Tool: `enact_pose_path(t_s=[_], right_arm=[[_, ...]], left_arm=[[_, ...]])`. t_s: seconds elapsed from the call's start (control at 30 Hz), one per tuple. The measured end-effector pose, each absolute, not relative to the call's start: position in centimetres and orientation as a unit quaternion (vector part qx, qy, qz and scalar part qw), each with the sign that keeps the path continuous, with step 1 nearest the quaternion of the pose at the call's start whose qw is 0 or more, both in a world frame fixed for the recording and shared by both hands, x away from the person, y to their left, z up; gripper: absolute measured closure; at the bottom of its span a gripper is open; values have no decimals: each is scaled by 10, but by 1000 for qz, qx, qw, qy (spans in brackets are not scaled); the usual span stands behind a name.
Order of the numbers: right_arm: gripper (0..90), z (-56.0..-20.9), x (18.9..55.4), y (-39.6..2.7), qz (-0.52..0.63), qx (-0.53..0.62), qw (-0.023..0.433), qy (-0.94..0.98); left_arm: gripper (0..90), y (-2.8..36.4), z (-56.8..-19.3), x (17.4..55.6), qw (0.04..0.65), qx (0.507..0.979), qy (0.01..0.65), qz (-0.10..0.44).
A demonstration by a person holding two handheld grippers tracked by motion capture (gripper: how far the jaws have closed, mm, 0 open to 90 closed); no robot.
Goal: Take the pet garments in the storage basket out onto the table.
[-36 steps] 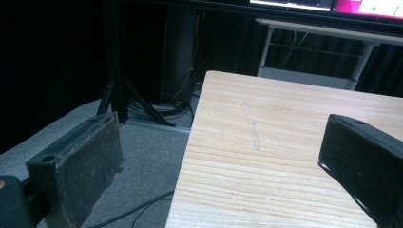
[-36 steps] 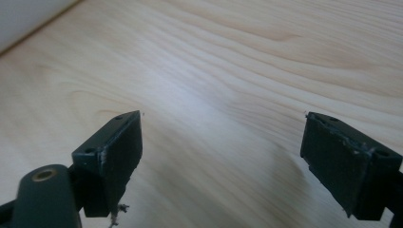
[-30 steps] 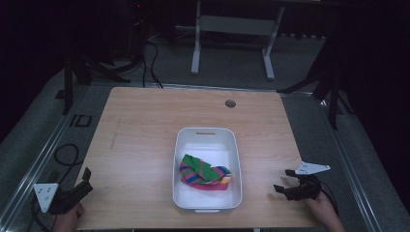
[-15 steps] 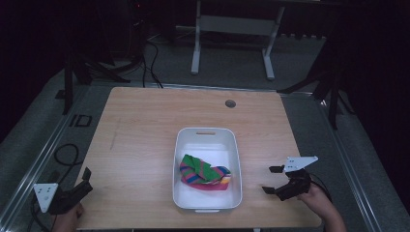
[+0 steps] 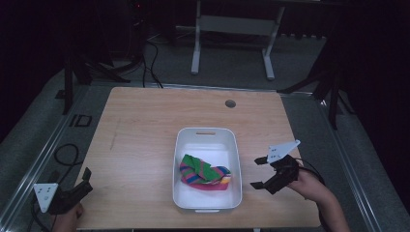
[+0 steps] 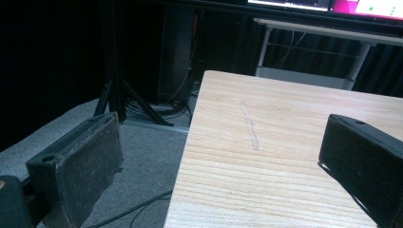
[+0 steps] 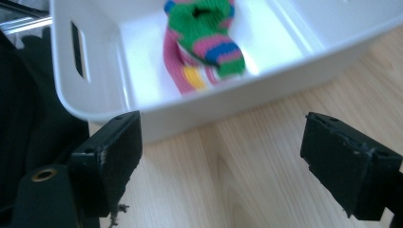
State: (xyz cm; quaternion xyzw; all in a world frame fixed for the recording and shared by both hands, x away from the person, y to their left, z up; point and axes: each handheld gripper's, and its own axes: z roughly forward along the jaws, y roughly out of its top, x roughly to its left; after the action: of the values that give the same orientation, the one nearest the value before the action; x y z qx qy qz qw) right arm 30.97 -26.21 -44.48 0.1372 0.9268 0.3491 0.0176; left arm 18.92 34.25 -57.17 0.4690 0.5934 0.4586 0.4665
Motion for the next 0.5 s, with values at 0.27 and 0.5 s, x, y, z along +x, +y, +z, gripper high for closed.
enact_pose_path(t_s=[0.27, 0.5], right_arm=[[134, -433, 312, -219, 330, 101, -9, 939], [131, -433, 312, -185, 310, 71, -4, 948]], left_arm=[[12, 343, -572, 189, 468, 469, 593, 457], [12, 343, -572, 189, 468, 470, 593, 456]])
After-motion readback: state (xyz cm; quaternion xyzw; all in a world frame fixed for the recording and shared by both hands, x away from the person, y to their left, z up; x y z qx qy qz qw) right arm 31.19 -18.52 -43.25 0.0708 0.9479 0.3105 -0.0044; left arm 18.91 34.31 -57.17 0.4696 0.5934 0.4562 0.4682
